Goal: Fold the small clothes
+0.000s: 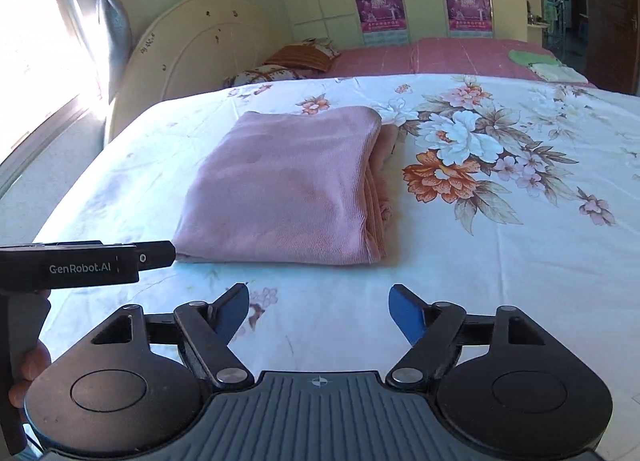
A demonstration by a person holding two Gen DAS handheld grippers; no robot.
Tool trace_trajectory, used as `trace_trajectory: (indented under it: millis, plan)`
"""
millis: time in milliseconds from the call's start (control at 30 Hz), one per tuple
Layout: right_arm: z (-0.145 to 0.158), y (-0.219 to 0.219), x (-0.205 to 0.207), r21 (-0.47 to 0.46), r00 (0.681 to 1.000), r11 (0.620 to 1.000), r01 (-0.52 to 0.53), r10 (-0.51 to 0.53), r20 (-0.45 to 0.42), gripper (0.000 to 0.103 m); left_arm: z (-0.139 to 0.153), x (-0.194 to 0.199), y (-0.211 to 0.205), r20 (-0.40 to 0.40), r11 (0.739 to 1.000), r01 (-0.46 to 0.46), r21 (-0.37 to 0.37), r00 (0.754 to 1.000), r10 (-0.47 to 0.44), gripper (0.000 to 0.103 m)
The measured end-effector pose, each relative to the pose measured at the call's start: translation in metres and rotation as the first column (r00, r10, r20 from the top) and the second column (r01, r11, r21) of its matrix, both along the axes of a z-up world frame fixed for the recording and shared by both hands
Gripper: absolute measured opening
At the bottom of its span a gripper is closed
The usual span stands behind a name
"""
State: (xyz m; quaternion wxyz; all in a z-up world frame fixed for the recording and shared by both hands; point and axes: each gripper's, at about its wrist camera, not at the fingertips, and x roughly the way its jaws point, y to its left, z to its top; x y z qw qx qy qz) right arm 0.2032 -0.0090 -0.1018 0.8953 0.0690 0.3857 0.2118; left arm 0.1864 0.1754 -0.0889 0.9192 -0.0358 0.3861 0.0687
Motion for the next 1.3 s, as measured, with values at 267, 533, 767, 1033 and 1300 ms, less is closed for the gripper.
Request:
trace_trajectory:
  millis: [267,533,767,1033,1300]
  plan:
    - [0.042,-0.044,-0.106,0.077,0.997,0.995,-0.071,0.068,0.038,0.088,0.064,-0.126,-0.038,0.186,0.999,0.032,0.043,0.982,-0.04,0.099]
    - [0.092,-0.065,-0.204,0.106,0.984,0.984,-0.143,0.13,0.121,0.094,0.102,-0.202,-0.062,0.198,0.997,0.038,0.073,0.979,-0.052,0.099]
    - [0.123,-0.067,-0.253,0.049,0.966,0.998,-0.051,0.037,0.256,0.098,0.105,-0.234,-0.072,0.196,0.995,0.022,0.093,0.98,-0.04,0.1]
    - [0.139,-0.06,-0.281,-0.09,0.898,0.983,0.161,-0.108,0.426,0.103,0.104,-0.247,-0.076,0.189,0.996,-0.006,0.091,0.982,-0.011,0.1]
    - [0.137,-0.065,-0.275,-0.057,0.89,0.982,0.178,-0.136,0.436,0.103,0.11,-0.251,-0.076,0.208,0.996,-0.025,0.085,0.978,0.007,0.1]
